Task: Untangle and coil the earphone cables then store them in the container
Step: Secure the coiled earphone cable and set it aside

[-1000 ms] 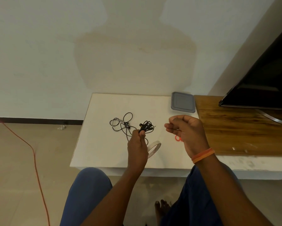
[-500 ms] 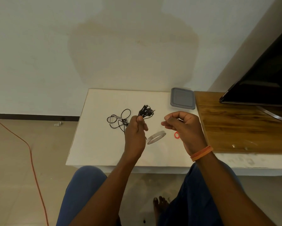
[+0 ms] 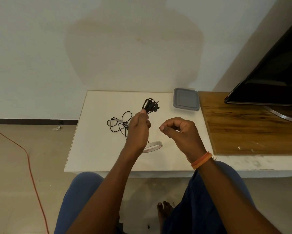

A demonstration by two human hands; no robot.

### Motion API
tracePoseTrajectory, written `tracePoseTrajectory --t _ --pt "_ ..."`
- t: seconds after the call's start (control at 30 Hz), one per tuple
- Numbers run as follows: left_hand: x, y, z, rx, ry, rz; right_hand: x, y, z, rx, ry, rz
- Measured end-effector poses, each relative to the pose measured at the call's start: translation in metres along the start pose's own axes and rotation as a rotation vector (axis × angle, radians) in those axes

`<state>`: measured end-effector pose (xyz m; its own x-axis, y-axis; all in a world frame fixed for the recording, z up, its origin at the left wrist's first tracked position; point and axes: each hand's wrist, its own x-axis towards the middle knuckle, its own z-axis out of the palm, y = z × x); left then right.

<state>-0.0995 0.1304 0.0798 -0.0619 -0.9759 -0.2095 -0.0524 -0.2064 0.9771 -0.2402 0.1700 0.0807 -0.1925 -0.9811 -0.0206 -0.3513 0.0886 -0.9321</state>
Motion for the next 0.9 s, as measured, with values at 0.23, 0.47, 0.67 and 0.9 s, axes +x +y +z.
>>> tracePoseTrajectory --t 0.23,0.47,0.67,0.9 --pt "0.000 0.002 -0.012 -0.308 -0.264 -0.182 0.003 0.000 -0.001 0.092 0.007 0.075" --pt "-0.003 -0.002 -0.011 -0.489 -0.313 -0.344 0.003 -0.001 -0.003 0.151 0.018 0.130" --pt "-0.002 -0.001 -0.012 -0.174 -0.306 -0.168 0.003 0.000 -0.003 0.114 -0.012 0.119" --pt "-0.001 -0.002 -0.013 0.170 -0.253 0.076 0.004 -0.001 -0.003 0.101 -0.024 0.120"
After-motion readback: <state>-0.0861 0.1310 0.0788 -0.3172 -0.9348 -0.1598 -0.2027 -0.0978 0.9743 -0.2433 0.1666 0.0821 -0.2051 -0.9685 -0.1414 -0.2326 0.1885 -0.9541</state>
